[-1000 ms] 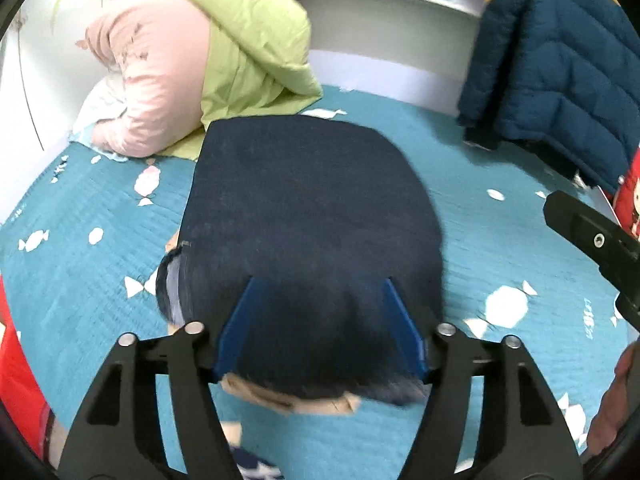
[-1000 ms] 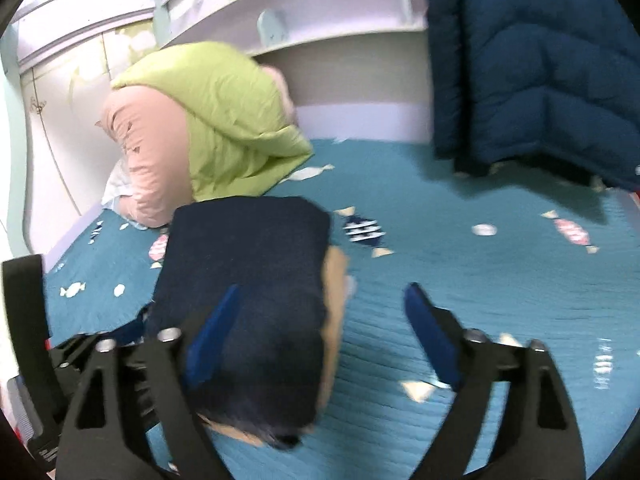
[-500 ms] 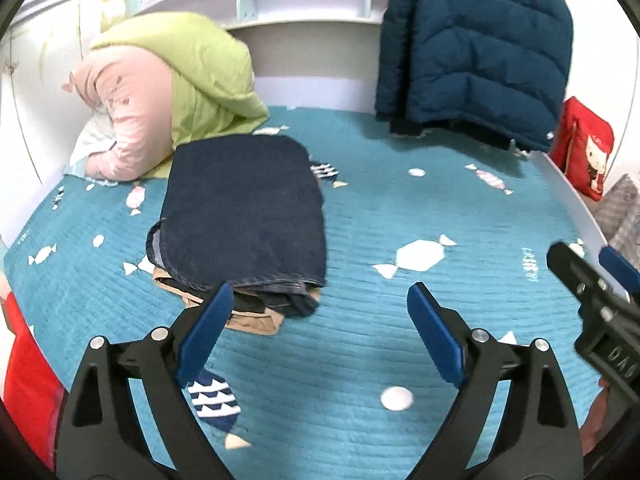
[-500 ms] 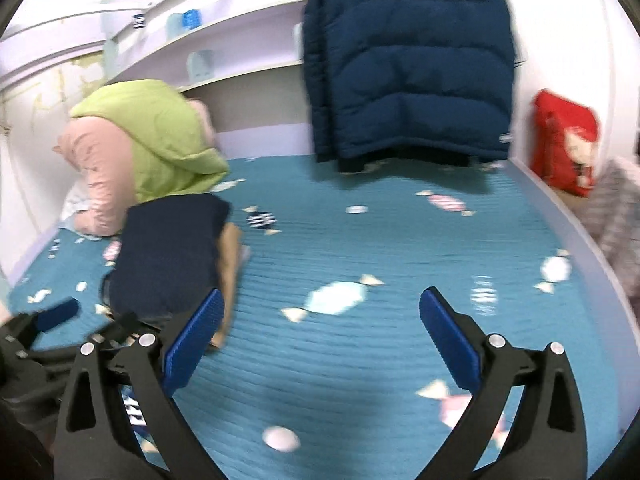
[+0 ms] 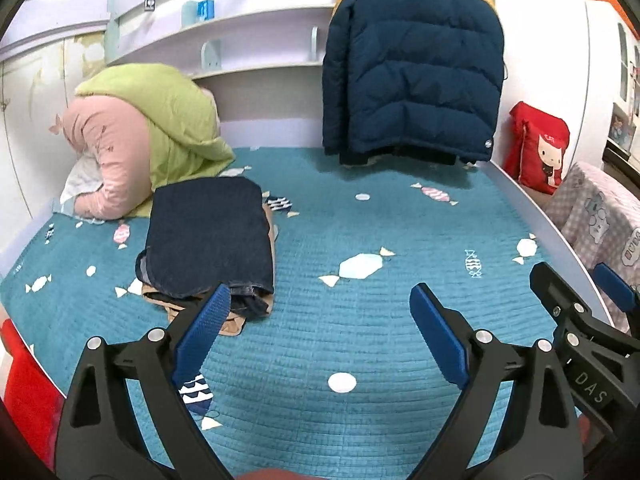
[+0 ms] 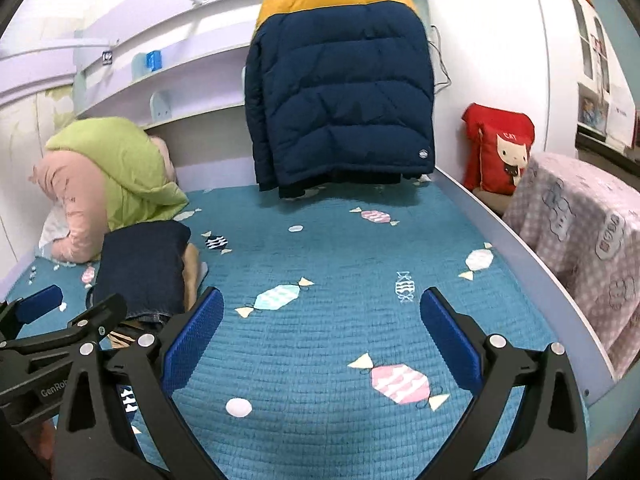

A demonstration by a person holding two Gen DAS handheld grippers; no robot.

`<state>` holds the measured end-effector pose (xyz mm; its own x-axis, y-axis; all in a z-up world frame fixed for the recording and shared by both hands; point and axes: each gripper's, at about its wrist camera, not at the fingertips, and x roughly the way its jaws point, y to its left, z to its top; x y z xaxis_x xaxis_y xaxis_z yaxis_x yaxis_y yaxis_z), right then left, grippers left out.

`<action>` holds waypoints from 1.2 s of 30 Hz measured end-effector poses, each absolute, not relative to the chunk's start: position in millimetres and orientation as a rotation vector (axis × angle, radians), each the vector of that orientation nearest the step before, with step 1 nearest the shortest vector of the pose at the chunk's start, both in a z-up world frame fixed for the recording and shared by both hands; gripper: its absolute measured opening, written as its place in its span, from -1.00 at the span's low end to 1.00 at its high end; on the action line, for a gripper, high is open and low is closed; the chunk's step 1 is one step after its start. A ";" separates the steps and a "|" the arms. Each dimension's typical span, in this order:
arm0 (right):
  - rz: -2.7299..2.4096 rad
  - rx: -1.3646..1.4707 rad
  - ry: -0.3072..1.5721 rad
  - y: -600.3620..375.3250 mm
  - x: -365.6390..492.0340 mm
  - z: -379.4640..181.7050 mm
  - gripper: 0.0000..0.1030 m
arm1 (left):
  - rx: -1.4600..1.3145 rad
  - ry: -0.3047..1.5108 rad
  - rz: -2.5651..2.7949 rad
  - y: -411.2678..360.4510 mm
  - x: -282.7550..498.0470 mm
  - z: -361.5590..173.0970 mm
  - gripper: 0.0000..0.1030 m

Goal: Fold large clothes

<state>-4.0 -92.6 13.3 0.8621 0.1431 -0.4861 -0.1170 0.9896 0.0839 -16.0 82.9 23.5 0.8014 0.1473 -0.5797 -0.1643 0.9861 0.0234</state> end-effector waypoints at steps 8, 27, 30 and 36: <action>0.157 0.044 0.487 -102.6 -11.1 15.0 0.85 | -0.024 0.597 0.153 71.1 -26.0 26.0 0.78; 0.167 0.064 0.490 -104.2 -16.1 15.1 0.85 | -0.025 0.593 0.165 69.2 -28.4 27.3 0.78; 0.160 0.051 0.484 -103.6 -17.3 15.1 0.85 | -0.024 0.599 0.163 68.5 -29.3 26.6 0.78; 0.148 0.016 0.469 -100.6 -21.1 15.4 0.85 | -0.017 0.607 0.166 67.2 -28.7 26.7 0.78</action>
